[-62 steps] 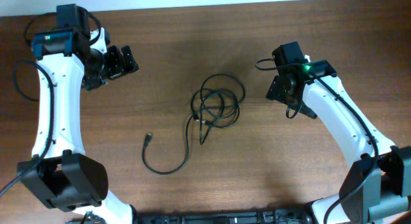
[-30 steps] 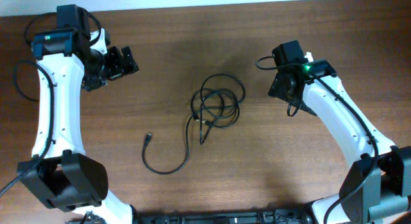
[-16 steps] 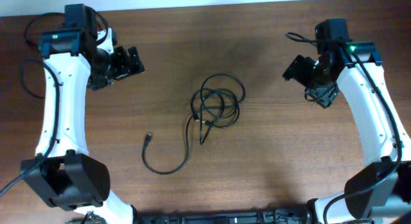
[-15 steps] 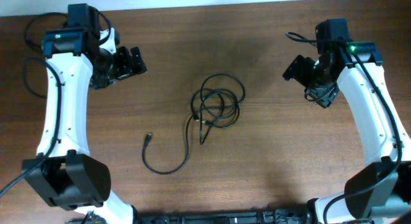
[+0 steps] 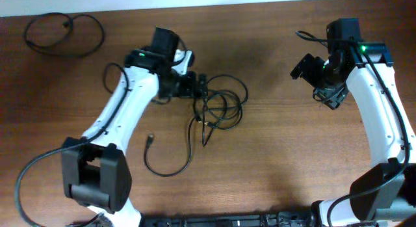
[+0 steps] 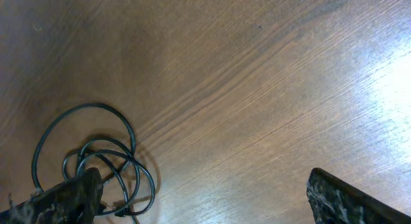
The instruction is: Untangle cables
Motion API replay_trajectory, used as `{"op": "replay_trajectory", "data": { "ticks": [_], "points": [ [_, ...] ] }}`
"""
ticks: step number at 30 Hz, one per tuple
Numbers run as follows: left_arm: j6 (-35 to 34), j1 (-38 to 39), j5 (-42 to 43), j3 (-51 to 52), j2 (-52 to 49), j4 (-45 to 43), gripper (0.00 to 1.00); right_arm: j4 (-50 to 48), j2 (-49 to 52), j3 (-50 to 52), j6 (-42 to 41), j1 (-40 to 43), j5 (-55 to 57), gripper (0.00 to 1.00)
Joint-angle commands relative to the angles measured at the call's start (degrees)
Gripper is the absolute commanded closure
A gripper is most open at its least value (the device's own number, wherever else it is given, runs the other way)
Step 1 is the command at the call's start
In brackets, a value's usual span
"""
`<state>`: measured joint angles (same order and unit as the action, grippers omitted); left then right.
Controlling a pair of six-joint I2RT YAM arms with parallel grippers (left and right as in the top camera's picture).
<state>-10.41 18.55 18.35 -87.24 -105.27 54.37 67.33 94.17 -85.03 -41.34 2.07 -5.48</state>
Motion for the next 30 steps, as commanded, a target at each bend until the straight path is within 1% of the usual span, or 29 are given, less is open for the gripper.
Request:
{"op": "replay_trajectory", "data": {
  "ticks": [1, 3, 4, 5, 6, 7, 8, 9, 11, 12, 13, 14, 15, 17, 19, 21, 23, 25, 26, 29, 30],
  "points": [
    [-6.10, 4.85, -8.00, 0.37, -1.79, -7.48, 0.04, -0.04, -0.26, -1.03, 0.48, 0.22, 0.55, 0.02],
    [-8.04, 7.19, -8.11, 0.37, -5.55, -11.47, 0.12, -0.04, -0.26, -1.03, 0.46, 0.22, 0.55, 0.02],
    [-8.02, 7.91, -8.13, 0.37, -6.99, -11.89, 0.25, -0.04, -0.26, -1.03, 0.46, 0.22, 0.55, 0.02],
    [-8.02, 8.17, -8.13, 0.37, -8.11, -11.85, 0.41, -0.04, -0.26, -1.03, 0.46, 0.22, 0.55, 0.02],
    [-8.02, 8.20, -8.50, 0.37, -8.63, -11.93, 0.54, -0.04, -0.26, -1.03, 0.46, 0.22, 0.55, 0.02],
    [-8.02, 8.20, -9.70, 0.37, -8.83, -11.89, 0.55, -0.04, -0.26, -1.03, 0.48, 0.22, 0.55, 0.02],
    [-8.00, 8.20, -11.39, 0.39, -9.11, -11.67, 0.52, -0.04, -0.26, -1.03, 0.46, 0.22, 0.55, 0.02],
    [-8.00, 8.20, -11.39, 0.81, -9.18, -11.72, 0.46, -0.04, -0.26, -1.03, 0.48, 0.22, 0.55, 0.02],
    [-8.00, 8.20, -11.65, 0.96, -9.20, -11.47, 0.46, -0.04, -0.26, -1.03, 0.48, 0.22, 0.55, 0.02],
    [-8.00, 8.20, -14.86, 0.96, -9.20, -11.52, 0.33, -0.04, -0.26, -1.03, 0.48, 0.22, 0.55, 0.02],
    [-8.00, 8.20, -17.38, 0.96, -9.20, -11.50, 0.32, -0.04, -0.26, -1.03, 0.46, 0.22, 0.55, 0.02],
    [-7.98, 8.20, -18.64, 0.96, -9.22, -11.45, 0.33, -0.04, -0.26, -1.03, 0.46, 0.22, 0.55, 0.02],
    [-8.00, 8.22, -18.29, 0.96, -9.51, -10.82, 0.39, -0.04, -0.26, -1.03, 0.46, 0.22, 0.55, 0.02],
    [-8.00, 8.96, -16.20, 0.96, -11.08, -9.92, 0.39, -0.04, -0.26, -1.03, 0.46, 0.22, 0.55, 0.02],
    [-8.00, 9.11, -16.22, 0.96, -11.96, -10.29, 0.59, -0.04, -0.26, -1.03, 0.48, 0.22, 0.55, 0.02],
    [-8.00, 9.11, -16.22, 0.96, -11.96, -10.62, 0.60, -0.04, -0.26, -1.03, 0.46, 0.22, 0.55, 0.02],
    [-8.00, 9.03, -16.17, 0.46, -11.65, -10.40, 0.99, -0.04, -0.26, -1.03, 0.46, 0.22, 0.55, 0.02],
    [-8.00, 9.05, -16.20, -1.40, -8.79, -8.61, 1.00, -0.04, -0.26, -1.03, 0.46, 0.22, 0.52, 0.02],
    [-8.00, 9.05, -16.22, -1.79, -5.53, -8.68, 1.00, -0.04, -0.26, -1.03, 0.48, 0.22, 0.55, 0.02],
    [-8.02, 9.05, -16.20, -2.08, 6.43, -11.28, 1.00, -0.04, -0.26, -1.03, 0.46, 0.22, 0.55, 0.02],
    [-8.04, 9.05, -16.17, -2.08, 12.59, -11.93, 1.00, -0.07, -0.26, -1.03, 0.46, 0.22, 0.52, 0.02]
  ]
}}
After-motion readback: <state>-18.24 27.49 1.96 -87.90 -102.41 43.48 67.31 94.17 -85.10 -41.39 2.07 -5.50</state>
